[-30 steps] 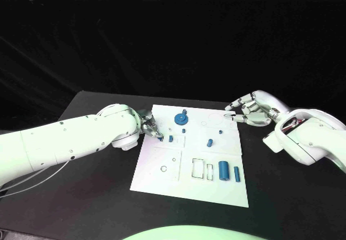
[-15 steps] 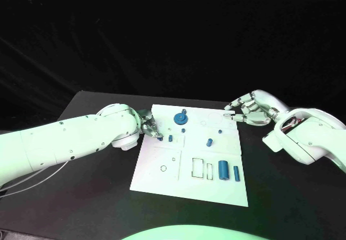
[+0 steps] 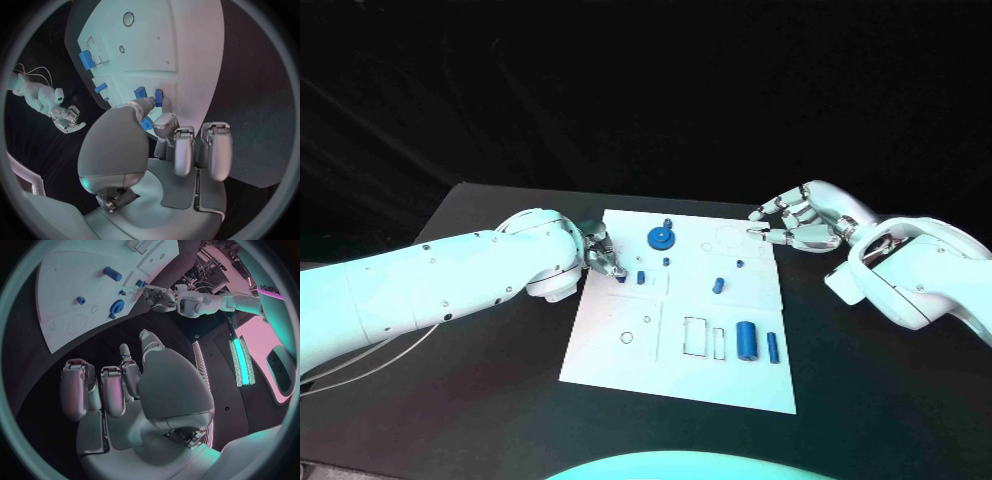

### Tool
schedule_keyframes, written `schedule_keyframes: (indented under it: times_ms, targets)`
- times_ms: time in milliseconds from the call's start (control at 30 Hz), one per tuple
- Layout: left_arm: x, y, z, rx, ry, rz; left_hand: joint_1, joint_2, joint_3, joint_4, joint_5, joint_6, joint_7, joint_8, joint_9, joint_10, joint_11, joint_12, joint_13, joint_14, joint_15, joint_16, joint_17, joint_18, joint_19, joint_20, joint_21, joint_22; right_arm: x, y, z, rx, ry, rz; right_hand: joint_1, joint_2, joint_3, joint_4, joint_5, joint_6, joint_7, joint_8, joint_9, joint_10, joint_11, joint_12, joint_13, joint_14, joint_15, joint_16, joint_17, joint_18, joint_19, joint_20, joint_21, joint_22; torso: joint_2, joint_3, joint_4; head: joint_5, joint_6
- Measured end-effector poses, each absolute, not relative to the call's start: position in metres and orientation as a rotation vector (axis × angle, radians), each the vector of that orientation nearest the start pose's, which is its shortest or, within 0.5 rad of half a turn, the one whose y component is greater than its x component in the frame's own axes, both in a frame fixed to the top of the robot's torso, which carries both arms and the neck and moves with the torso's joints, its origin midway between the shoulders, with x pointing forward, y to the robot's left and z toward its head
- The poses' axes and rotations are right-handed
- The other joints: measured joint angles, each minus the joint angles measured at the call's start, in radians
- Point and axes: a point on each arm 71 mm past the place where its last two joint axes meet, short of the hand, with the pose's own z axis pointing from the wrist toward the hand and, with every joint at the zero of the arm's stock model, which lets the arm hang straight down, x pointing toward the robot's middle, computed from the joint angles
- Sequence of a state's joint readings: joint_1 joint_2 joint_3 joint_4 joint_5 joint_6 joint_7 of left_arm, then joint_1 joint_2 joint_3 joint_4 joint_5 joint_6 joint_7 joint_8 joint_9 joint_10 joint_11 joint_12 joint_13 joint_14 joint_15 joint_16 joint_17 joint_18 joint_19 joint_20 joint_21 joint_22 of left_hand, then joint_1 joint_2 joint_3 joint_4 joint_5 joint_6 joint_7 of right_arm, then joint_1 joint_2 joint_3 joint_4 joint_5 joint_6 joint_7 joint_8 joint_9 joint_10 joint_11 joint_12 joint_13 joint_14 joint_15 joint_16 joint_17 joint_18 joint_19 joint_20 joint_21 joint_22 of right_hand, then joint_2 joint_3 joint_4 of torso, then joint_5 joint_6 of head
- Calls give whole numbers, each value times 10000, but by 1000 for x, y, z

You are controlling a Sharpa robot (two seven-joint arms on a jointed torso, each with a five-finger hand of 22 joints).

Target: Assemble the parts on the task board

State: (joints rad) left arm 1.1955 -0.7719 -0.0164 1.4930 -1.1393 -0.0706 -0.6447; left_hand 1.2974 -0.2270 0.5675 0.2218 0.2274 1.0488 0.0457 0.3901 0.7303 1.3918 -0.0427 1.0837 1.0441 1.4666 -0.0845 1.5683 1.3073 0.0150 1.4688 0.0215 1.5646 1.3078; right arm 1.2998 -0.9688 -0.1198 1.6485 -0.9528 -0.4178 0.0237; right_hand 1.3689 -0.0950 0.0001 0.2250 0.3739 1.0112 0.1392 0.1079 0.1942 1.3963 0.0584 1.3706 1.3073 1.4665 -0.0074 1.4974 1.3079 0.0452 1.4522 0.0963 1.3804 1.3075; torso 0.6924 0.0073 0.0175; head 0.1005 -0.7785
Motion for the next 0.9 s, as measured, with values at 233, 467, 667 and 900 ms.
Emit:
schedule_keyframes:
  times_ms: [233,467,667,900]
  targets:
    - [490,202,-215,-3366,21464,-3081,-11,2,1,-2,-1,2,0,0,-8,0,0,0,0,15,-14,0,0,1,0,0,0,0,469,-229,-154,2590,16410,9222,0,0,0,0,0,0,0,0,-1,0,0,0,0,0,0,0,-1,0,0,0,0,-1,0,-1,3,-18,7]
    - [490,201,-216,-3407,21376,-3097,-38,-23,110,-56,-10,3,0,-3,-11,-1,3,0,-1,12,-17,0,8,0,0,0,0,-1,469,-229,-154,2590,16409,9222,0,0,0,0,0,0,0,0,-1,0,0,0,8,0,0,0,-1,0,0,0,0,-2,0,-4,6,-24,6]
    - [489,201,-216,-3409,21271,-3146,-63,-48,127,-73,-13,37,-30,4,4,-2,6,0,10,-23,-50,0,7,-1,0,0,0,-1,469,-229,-154,2589,16408,9223,0,0,0,0,0,0,0,0,-2,0,0,0,8,0,0,0,-2,0,0,0,0,-2,-1,-6,7,-24,6]
    - [488,200,-215,-3346,21280,-3153,-76,-61,139,-85,-19,38,-30,28,5,48,-15,0,10,-24,-50,0,6,-1,0,0,0,-2,469,-229,-154,2589,16409,9222,0,0,0,0,0,0,0,0,-3,0,0,0,7,0,0,0,-3,0,0,0,0,6,-1,-7,7,-24,-1]
